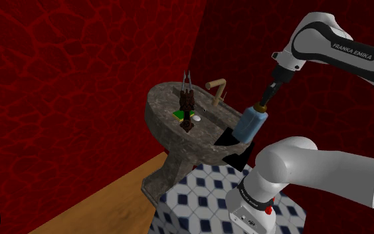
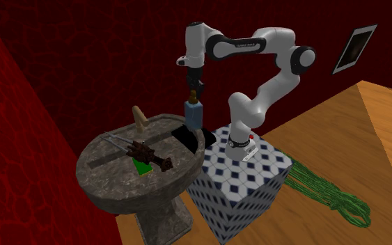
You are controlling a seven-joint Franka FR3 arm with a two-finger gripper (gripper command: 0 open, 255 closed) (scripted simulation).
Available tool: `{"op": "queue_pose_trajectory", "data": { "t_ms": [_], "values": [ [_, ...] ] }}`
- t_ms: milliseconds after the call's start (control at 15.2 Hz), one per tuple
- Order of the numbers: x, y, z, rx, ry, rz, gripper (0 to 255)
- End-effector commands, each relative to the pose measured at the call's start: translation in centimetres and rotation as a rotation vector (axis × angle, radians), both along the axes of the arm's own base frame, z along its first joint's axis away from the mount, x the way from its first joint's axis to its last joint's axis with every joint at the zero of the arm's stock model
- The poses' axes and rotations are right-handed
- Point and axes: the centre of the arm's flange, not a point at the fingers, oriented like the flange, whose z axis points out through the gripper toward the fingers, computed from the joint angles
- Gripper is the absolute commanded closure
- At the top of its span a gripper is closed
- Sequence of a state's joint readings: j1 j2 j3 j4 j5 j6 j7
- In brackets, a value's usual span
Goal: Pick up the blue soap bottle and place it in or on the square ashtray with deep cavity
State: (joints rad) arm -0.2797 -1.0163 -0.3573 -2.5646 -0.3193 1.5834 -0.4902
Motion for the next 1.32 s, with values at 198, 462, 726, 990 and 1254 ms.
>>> {"op": "queue_pose_trajectory", "data": {
  "t_ms": [198, 462, 726, 990, 1254],
  "values": [
    [0.0, 0.0, -2.6, 0.000, -0.001, 0.000, 255],
    [0.0, 0.0, -4.7, 0.000, -0.001, 0.000, 255],
    [0.0, 0.0, -4.7, 0.000, -0.001, 0.000, 255],
    [-0.3, 0.6, -5.2, -0.001, 0.000, 0.000, 0],
    [-0.1, 0.0, -5.1, 0.000, 0.000, 0.000, 0]
  ]
}}
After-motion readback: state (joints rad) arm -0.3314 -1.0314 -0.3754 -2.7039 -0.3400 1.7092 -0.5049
